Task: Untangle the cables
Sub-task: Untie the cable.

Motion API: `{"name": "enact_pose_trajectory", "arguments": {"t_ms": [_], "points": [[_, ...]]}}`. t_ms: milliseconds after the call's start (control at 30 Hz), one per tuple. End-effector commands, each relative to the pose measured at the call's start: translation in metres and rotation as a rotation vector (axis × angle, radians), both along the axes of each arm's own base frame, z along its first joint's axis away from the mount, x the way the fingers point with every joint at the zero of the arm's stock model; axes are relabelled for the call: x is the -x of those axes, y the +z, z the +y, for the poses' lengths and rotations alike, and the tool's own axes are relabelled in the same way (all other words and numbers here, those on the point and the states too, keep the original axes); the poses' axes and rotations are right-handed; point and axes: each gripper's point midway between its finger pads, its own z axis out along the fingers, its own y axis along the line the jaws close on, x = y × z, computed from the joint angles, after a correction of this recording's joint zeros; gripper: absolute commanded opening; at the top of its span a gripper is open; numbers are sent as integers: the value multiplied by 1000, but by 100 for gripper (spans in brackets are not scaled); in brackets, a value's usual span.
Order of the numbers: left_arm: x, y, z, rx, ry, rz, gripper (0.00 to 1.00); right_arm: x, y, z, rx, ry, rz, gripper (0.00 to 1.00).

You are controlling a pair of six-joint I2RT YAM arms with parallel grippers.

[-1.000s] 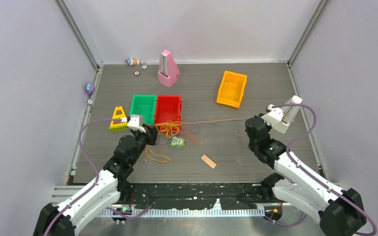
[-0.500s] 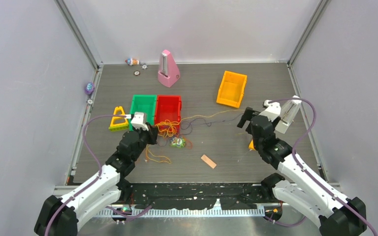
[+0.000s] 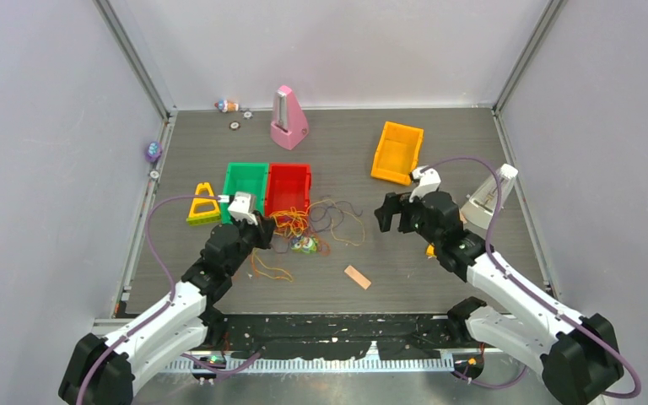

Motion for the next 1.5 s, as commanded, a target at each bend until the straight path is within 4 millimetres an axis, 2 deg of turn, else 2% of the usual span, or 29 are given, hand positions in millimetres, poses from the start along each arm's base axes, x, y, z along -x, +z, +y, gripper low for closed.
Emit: {"name": "enact_pose_trajectory", "arguments": {"t_ms": [0,100,200,300,333,367,400,433,467,500,600,867,933,967,1000,1033,1100,1133,1167,1267,1367,1400,1467], "points": [[-8,34,-7,40,-23,-99,0,-3,44,52,-99,256,-123,96],[-8,35,-8,41,-28,-99,0,-2,41,81,-88,379,-117,90],[-7,34,-9,40,-34,-100,0,-8,37,102,-59,426,-133,85],[-6,35,-10,42,-43,-109,0,-11,31,131,-13,487,-186,84],[-6,36,-10,44,-45,-110,0,-17,35,134,24,481,-220,84],[-6,36,-10,43,-45,-111,0,-16,24,146,56,501,-212,84],[-5,36,-10,43,-45,-112,0,-25,21,151,114,497,-229,84],[-5,36,-10,44,-47,-112,0,-24,18,159,151,508,-234,84],[-5,35,-10,43,-48,-111,0,-35,15,161,221,489,-247,84],[-5,35,-10,43,-50,-109,0,-33,10,167,263,497,-240,84],[-4,36,-14,50,-72,-115,0,-51,-4,174,398,457,-241,82],[-3,38,-19,52,-98,-127,0,-77,-26,192,466,438,-222,76],[-1,39,-24,55,-132,-130,0,-81,-24,196,464,434,-232,56],[0,38,-25,53,-137,-126,0,-81,-22,197,459,433,-237,35],[-1,37,-25,51,-136,-122,0,-82,-15,198,441,428,-256,29],[-1,37,-25,48,-138,-120,0,-80,-9,197,428,426,-270,14],[-2,34,-26,42,-141,-104,0,-76,9,194,390,417,-314,7],[-3,34,-27,38,-142,-99,0,-75,19,193,367,408,-338,6],[-4,32,-28,34,-142,-88,0,-70,38,187,333,389,-368,6],[-6,29,-29,20,-147,-65,0,-66,66,171,286,321,-405,6],[-6,28,-32,22,-161,-59,0,-58,117,142,207,193,-457,6],[-6,28,-33,23,-164,-58,0,-56,125,136,195,173,-463,6],[-5,27,-36,25,-179,-57,0,-43,163,121,117,146,-515,6]]}}
